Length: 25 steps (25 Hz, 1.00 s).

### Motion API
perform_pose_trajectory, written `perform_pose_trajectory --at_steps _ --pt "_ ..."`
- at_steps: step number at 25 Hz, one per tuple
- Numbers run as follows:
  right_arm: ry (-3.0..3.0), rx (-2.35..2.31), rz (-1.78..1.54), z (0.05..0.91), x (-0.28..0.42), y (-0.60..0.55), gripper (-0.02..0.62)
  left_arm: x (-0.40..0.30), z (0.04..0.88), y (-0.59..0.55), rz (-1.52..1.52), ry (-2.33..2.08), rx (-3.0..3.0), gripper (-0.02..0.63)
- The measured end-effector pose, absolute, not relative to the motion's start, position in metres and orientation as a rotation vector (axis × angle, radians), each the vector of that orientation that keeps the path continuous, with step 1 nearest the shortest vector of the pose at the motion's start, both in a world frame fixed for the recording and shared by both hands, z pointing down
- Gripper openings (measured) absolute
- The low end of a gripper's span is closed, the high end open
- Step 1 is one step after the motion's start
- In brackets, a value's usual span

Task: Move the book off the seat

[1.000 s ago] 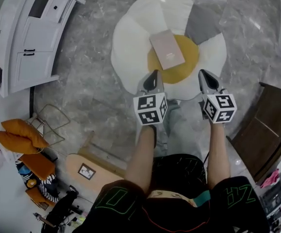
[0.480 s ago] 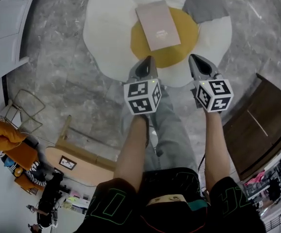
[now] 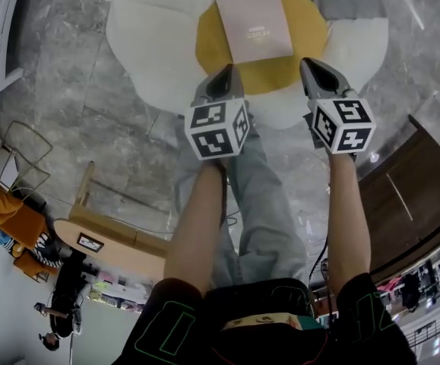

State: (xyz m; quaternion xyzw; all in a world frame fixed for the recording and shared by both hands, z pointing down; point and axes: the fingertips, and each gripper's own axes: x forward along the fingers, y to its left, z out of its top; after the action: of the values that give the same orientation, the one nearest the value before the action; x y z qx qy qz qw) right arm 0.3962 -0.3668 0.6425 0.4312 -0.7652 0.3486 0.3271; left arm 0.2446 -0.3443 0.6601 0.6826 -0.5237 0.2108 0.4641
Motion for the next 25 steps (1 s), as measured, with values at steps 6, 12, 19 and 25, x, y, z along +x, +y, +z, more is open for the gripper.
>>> perform_pose_trajectory --at_steps 6,12,19,25 --pt "-1.979 1.052 0.877 0.695 0.399 -0.385 0.003 0.245 0.712 -0.357 0.536 -1.284 1.609 0.015" --pt "-1.953 0.992 0.894 0.756 0.398 -0.395 0.15 0.251 0.764 -0.363 0.546 -1.212 1.607 0.164" --pt "-1.908 1.033 0.931 0.798 0.409 -0.403 0.201 0.262 0.807 -0.367 0.548 -1.114 1.589 0.272" --pt "-1.911 0.993 0.969 0.82 0.4 -0.396 0.202 0.276 0.834 -0.361 0.605 -1.046 1.58 0.276"
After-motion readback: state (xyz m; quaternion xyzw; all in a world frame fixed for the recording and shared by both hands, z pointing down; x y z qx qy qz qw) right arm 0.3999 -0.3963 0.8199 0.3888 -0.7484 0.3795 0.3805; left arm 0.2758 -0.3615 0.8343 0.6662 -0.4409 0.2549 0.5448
